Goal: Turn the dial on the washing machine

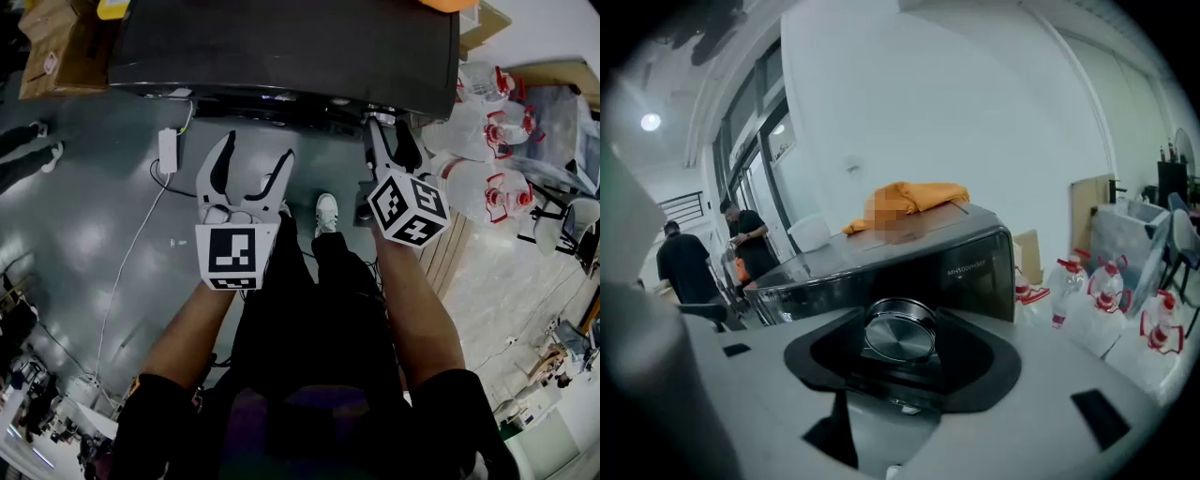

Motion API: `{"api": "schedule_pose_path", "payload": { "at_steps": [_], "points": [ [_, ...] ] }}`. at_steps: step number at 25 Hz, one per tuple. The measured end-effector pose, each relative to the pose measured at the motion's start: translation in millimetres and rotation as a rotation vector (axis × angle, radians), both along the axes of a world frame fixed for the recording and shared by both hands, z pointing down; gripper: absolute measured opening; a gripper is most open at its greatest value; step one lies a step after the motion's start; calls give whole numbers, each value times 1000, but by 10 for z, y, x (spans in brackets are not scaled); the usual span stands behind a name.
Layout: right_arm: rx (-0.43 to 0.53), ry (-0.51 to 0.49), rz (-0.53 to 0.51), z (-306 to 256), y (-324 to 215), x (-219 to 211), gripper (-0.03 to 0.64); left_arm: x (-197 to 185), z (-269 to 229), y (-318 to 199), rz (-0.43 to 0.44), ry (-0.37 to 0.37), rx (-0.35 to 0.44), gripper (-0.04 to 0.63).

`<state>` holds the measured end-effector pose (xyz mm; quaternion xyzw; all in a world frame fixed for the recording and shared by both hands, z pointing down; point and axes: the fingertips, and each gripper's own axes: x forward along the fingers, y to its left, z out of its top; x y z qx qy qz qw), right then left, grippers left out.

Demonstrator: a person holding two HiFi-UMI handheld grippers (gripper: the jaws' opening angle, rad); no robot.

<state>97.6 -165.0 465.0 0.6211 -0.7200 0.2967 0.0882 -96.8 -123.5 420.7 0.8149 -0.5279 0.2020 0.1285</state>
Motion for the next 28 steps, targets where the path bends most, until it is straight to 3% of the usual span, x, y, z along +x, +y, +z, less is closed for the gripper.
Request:
{"api": "schedule_pose_path", "payload": {
  "at_steps": [3, 5, 11, 14, 22, 28],
  "points": [
    [2, -10, 1, -7, 8, 4, 244, 14, -12, 2, 2, -2, 1, 330],
    [10, 36, -11, -20, 14, -8, 244, 15, -17, 4, 2, -2, 3, 330],
    [64, 365, -101, -98, 24, -79, 251, 41, -19, 12, -1, -3, 5, 330],
    [80, 457, -146, -122, 25, -168, 262, 37, -27, 13, -3, -4, 5, 330],
    [50, 528, -162, -32, 11, -228, 268, 6, -15, 26, -7, -6, 5, 330],
    [34, 414, -111, -6, 0, -130, 241, 7, 4, 38, -6, 0, 3, 330]
  ]
}}
